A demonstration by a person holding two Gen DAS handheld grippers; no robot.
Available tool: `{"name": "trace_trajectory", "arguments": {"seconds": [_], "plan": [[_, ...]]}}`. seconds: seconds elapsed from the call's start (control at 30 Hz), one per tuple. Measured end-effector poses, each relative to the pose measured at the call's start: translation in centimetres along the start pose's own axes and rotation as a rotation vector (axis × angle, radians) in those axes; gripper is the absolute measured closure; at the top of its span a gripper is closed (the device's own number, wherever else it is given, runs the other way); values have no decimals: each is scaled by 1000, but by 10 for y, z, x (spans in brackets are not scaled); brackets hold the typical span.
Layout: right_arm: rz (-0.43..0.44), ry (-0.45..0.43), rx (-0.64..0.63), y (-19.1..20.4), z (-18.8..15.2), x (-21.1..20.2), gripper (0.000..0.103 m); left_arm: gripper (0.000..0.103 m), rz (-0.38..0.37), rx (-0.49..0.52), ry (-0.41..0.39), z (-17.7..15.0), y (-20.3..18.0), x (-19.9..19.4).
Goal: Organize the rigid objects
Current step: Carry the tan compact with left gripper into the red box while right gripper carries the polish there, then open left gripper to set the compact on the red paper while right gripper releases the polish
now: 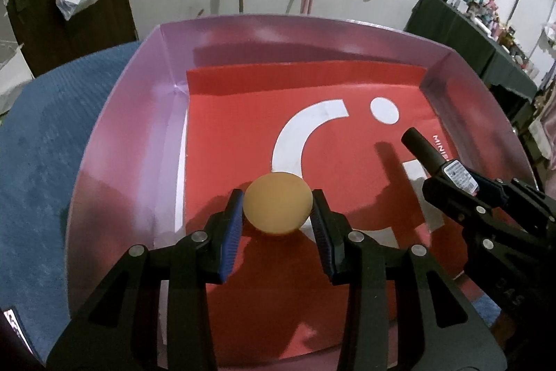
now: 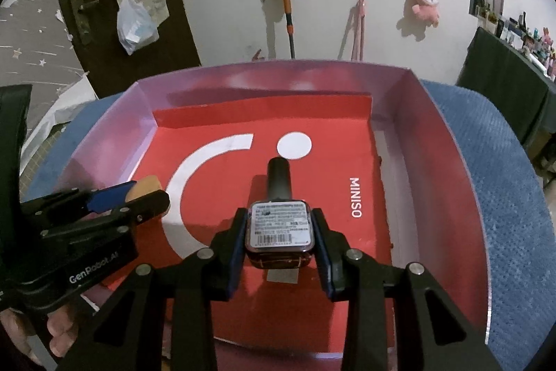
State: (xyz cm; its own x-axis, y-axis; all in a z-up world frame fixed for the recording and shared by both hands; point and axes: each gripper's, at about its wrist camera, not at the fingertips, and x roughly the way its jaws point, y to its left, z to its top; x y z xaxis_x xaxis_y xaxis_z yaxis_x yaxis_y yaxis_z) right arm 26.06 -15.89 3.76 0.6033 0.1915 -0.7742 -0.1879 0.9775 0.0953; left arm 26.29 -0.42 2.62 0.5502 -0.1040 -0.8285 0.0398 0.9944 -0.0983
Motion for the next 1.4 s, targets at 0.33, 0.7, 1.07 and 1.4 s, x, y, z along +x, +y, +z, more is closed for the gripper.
{"name": "trace_trajectory", "arguments": {"seconds": [0.33,0.7,1.07,1.4], "plan": [[10,87,16,-5,1,17,65,67,2,-6,22,3,2,4],[12,93,25,-5,2,18,65,67,18,6,17,2,0,4],[14,98,30,-4,3,16,65,48,39,33,-10,2,-3,-3],[15,32,31,-5,6,-9,51,44,80,80,-64,0,-13,-22]]}}
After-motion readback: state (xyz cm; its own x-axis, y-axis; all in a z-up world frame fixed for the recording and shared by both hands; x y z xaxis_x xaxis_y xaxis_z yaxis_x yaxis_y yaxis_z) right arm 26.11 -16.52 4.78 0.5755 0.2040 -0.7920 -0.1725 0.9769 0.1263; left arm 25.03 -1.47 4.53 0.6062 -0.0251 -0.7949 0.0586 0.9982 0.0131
